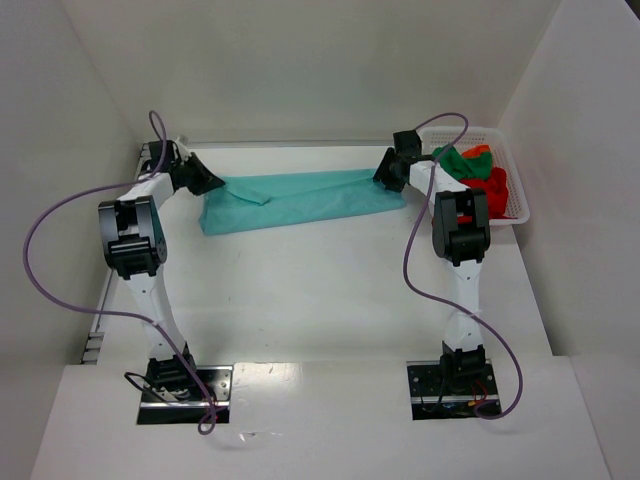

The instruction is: Fold and stack the t-shirts

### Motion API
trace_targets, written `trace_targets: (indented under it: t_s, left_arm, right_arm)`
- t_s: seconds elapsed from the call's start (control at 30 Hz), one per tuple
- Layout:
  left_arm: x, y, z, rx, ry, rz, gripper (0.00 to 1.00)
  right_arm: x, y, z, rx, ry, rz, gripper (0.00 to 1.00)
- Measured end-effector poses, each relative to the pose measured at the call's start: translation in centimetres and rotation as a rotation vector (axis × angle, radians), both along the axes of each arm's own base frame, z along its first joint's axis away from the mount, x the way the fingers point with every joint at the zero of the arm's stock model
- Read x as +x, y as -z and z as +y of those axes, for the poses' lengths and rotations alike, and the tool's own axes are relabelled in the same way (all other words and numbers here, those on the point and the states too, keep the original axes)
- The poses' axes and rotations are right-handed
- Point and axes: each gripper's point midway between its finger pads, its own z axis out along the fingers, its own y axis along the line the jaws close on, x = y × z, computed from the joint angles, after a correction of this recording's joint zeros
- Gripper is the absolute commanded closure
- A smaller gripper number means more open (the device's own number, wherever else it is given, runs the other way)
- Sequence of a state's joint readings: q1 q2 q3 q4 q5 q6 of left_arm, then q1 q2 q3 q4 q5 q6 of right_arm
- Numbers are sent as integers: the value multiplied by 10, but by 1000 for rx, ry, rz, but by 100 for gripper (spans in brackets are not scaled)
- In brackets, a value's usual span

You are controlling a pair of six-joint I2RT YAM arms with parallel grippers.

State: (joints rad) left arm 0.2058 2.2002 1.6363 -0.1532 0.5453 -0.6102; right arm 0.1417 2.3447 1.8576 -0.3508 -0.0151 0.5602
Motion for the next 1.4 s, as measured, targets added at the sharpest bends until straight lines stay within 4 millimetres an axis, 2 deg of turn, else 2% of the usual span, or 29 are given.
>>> trace_targets:
  t_s: [0.1,0.17,0.2,0.3,0.33,0.37,0.43,0.57,0.63,0.73,0.9,0.97,1.07,1.3,1.4]
  left_arm:
    - [9,-8,1,-9,-11,-33,97]
    - [14,-8,2,-11,-17,-47,91]
    - [15,-7,2,-15,-21,-47,82]
    - [18,0,3,-22,-38,-36,67]
    - [18,2,4,-21,-41,-33,56]
    - [18,4,4,-21,-47,-29,51]
    - [20,3,5,-27,-59,-31,32]
    - [23,-1,6,-15,-49,-55,20]
    - [22,-7,6,2,-39,-70,19]
    - [16,-31,6,27,-24,-102,16]
    - [-13,-78,-6,67,12,-180,16]
    - [-21,-86,-15,70,34,-195,16]
    - [-29,-79,-38,62,78,-182,16]
    - [-43,-26,-89,50,166,-60,16]
    - [-45,-6,-99,56,177,-22,16]
  right_arm:
    - [0,0,0,0,0,0,47]
    - [0,0,0,0,0,0,47]
    - [0,0,0,0,0,0,47]
    - [0,0,0,0,0,0,47]
    - [0,0,0,0,0,0,47]
    - [0,0,0,0,-1,1,47]
    - [0,0,0,0,-1,0,47]
    - [-4,0,-1,-1,-1,3,47]
    - [-5,0,-1,-1,-1,4,47]
    - [-7,0,-1,-1,-1,6,47]
    - [-9,0,-1,-2,-1,8,47]
    - [-10,1,-1,-2,-1,8,47]
    - [-12,0,-2,-2,-1,8,47]
    - [-13,0,-2,-4,-4,7,47]
    - [-13,0,-2,-3,-5,6,46]
